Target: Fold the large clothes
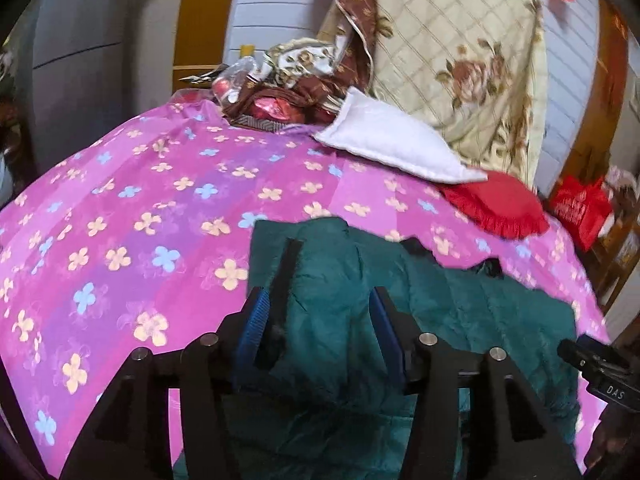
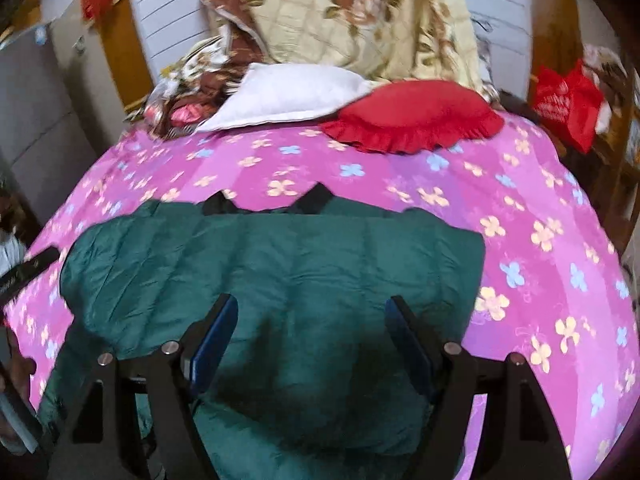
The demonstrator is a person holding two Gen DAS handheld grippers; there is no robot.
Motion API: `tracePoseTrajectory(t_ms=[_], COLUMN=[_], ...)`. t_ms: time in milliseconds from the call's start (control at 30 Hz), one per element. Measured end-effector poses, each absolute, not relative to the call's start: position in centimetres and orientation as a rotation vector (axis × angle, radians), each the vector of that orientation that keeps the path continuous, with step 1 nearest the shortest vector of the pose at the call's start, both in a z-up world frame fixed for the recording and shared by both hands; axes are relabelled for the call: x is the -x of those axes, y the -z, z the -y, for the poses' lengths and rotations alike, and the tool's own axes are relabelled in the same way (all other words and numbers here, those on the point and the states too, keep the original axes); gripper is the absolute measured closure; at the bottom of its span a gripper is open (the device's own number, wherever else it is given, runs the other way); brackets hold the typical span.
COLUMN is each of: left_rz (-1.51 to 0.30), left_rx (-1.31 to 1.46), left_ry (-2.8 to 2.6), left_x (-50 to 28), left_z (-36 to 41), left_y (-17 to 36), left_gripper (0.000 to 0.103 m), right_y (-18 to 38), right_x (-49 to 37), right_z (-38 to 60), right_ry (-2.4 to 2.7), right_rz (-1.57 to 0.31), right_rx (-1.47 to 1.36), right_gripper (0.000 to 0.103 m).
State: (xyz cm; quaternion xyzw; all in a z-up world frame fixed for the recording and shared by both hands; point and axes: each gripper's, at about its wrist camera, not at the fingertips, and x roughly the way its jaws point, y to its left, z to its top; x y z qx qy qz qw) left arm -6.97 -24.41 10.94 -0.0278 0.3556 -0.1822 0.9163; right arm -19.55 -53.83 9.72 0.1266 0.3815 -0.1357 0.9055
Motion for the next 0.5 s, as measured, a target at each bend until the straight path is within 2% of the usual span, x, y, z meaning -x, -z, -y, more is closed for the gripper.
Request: tracePoseTrajectory(t_ms=[267, 500], left_rz=[-0.818, -0.811], left_rx=[-0.068, -0.094], left_ry=[0.322, 0.309], left_x=[4.1, 3.4], left_z=[28.2, 29.4], left_y=[-7.0, -6.1], left_gripper=[0.070, 0.069], right_y=[-5.7, -4.7], right_x=[15.2, 14.1], right_z=[51.4, 53.3], right_ry=[0.342, 0.375], right_rz=[-0.856, -0.867], right_rx=[-0.146, -0.195], right_gripper=[0.024, 0.024])
